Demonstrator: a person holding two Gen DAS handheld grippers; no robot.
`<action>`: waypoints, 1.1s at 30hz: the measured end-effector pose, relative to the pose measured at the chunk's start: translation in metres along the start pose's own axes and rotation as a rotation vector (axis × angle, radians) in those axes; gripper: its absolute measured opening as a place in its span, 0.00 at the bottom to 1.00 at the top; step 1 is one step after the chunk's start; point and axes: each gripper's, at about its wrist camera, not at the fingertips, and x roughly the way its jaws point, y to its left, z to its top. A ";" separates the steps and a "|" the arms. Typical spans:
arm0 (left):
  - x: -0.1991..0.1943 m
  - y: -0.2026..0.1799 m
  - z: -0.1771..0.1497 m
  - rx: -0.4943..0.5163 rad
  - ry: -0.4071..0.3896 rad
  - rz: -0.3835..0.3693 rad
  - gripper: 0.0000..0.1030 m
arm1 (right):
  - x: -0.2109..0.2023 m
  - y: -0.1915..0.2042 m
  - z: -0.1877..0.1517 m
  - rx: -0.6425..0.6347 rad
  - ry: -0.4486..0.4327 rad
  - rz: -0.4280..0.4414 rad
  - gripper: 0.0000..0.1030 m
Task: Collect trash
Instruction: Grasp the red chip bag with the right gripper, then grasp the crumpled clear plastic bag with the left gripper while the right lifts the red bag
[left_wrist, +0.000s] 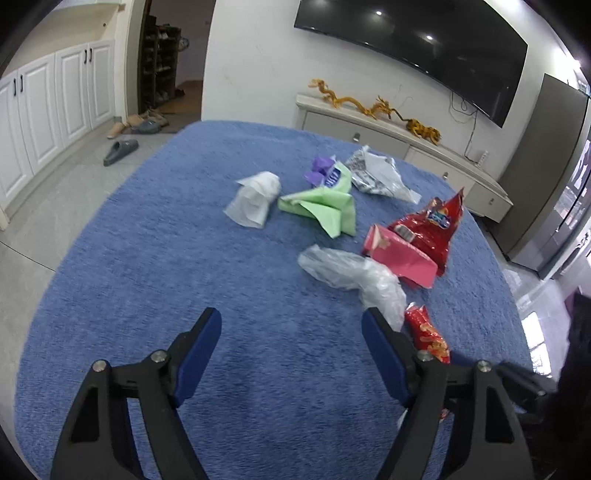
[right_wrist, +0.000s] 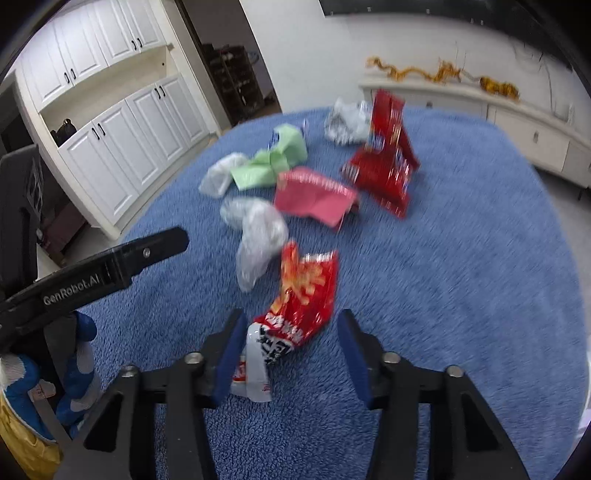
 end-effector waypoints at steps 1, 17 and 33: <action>0.002 -0.002 0.001 0.001 0.003 -0.004 0.74 | 0.001 -0.002 -0.001 0.010 0.004 0.018 0.34; 0.052 -0.057 0.021 0.054 0.057 -0.041 0.62 | -0.051 -0.053 -0.010 0.114 -0.112 0.069 0.20; 0.010 -0.080 0.017 0.087 0.009 -0.038 0.29 | -0.107 -0.094 -0.009 0.181 -0.257 0.069 0.20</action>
